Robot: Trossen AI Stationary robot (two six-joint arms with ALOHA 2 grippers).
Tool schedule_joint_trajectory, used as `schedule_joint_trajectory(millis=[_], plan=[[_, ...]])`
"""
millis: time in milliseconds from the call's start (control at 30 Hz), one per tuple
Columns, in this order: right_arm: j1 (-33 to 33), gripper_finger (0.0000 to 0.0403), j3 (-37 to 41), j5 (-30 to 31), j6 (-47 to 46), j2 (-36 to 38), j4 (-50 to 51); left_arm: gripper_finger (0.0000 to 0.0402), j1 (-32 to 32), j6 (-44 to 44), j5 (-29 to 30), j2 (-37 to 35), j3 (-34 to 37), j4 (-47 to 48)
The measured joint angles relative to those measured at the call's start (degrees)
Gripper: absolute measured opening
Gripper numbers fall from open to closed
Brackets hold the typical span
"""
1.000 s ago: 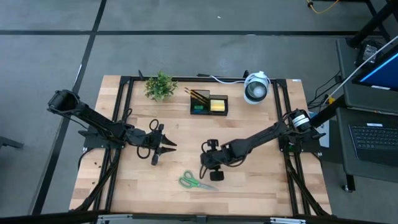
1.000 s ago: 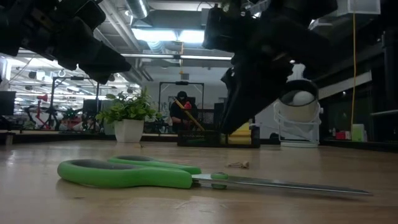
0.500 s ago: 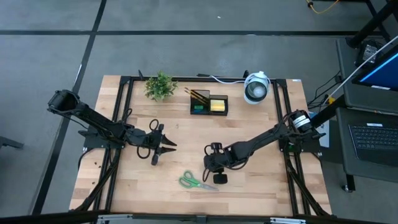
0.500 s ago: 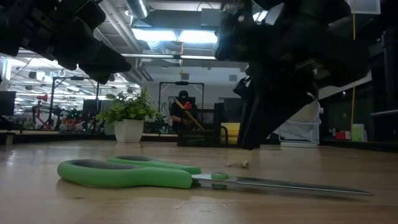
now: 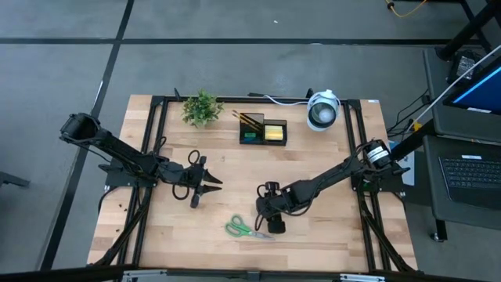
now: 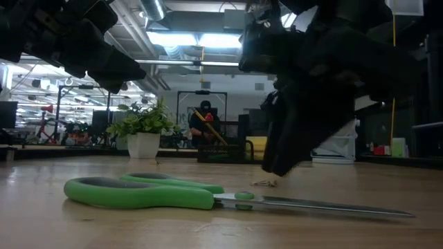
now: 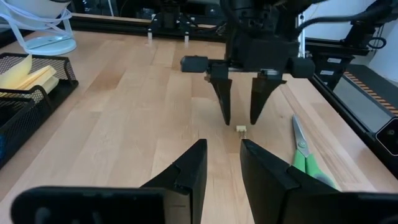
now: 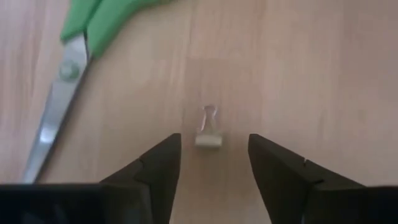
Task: Pick and place office supplies into organizer
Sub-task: Put the bottom yellow binder clip into the black organizer
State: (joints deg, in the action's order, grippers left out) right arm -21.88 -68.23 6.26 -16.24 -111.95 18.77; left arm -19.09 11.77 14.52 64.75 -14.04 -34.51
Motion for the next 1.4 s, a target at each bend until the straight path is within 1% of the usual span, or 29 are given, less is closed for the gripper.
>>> schedule_joint_trajectory(millis=[267, 600, 967, 1400], plan=[[-0.18, 0.0196, -0.25, -0.11, -0.17, -2.65, -1.40, 0.0090, -0.01, 0.05, 0.00, 0.01, 0.00, 0.00], [-0.16, 0.0194, -0.23, -0.09, -0.18, -3.02, -0.36, 0.0090, 0.02, 0.05, 0.00, 0.02, 0.00, 0.01], [-0.08, 0.0142, -0.18, -0.08, -0.13, -3.18, 0.84, 0.0090, 0.02, 0.06, 0.00, 0.02, 0.00, 0.01], [-0.10, 0.0112, -0.10, 0.16, -0.04, -3.16, 1.79, 0.0090, 0.02, 0.04, 0.00, 0.02, 0.00, 0.01]])
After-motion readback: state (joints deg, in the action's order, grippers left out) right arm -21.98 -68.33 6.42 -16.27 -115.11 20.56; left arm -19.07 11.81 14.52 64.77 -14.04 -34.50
